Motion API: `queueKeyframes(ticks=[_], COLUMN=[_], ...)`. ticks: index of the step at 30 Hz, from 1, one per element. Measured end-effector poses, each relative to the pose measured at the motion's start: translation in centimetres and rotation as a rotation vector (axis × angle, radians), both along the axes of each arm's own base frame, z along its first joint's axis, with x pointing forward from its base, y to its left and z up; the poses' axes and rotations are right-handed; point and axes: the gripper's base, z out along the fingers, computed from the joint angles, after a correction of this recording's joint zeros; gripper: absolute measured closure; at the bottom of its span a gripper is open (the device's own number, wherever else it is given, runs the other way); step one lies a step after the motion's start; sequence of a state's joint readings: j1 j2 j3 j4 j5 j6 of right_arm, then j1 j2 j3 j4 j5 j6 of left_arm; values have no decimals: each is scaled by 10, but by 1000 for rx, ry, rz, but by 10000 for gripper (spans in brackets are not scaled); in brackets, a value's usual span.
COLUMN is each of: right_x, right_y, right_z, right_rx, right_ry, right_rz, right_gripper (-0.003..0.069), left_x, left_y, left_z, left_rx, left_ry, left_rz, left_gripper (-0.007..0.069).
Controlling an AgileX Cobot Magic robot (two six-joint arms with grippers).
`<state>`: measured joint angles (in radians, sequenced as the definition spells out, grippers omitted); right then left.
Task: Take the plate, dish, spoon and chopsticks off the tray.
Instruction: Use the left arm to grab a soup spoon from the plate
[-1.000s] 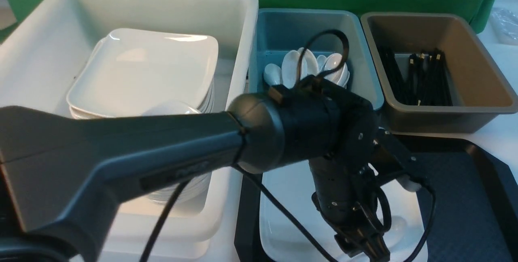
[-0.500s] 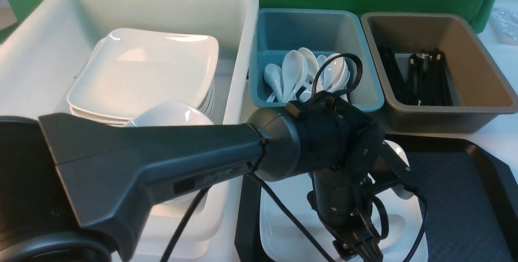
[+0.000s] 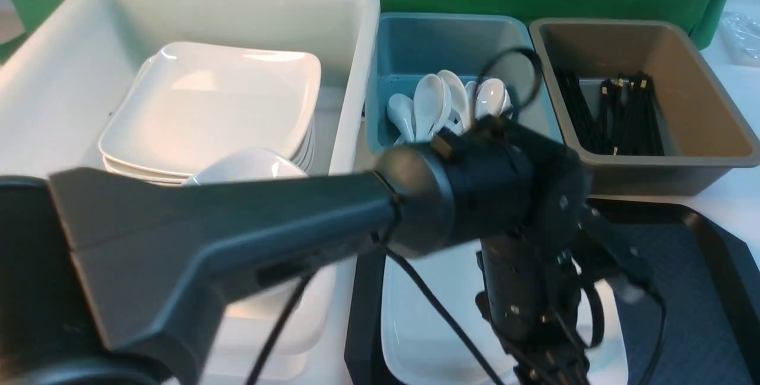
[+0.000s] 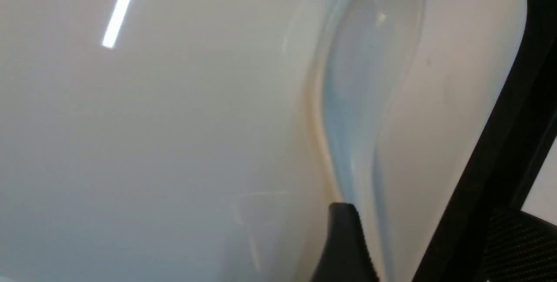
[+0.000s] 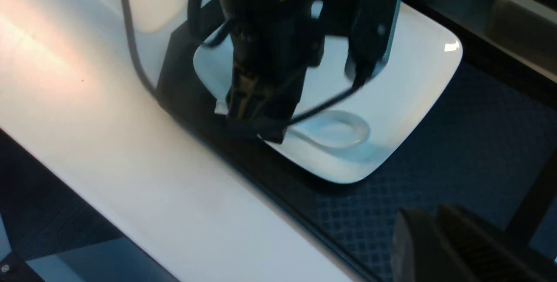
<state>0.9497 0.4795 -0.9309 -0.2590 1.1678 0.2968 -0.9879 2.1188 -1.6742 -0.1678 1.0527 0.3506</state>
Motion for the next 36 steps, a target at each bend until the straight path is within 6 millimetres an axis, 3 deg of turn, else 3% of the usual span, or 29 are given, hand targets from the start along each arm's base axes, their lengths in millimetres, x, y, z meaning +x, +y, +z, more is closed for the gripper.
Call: queueKeyframes(ticks=[3, 11, 17, 22, 36], right_x=[0, 0, 0, 0, -3], right_y=[0, 1, 1, 1, 3], right_z=[0, -2, -2, -2, -3], right_rx=[0, -6, -5, -5, 18], right_ry=[0, 7, 7, 7, 38], right_rz=[0, 1, 3, 3, 26], right_gripper=[564, 557, 556, 556, 556], left_x=[-5, -3, -1, 1, 16], left_y=[-5, -8, -8, -9, -2], left_z=[-19, -24, -19, -3, -2], left_rx=[70, 84, 79, 49, 10], left_ry=[-45, -105, -123, -152, -148], left_rz=[-54, -75, -80, -73, -16], left_gripper=[213, 213, 214, 214, 214])
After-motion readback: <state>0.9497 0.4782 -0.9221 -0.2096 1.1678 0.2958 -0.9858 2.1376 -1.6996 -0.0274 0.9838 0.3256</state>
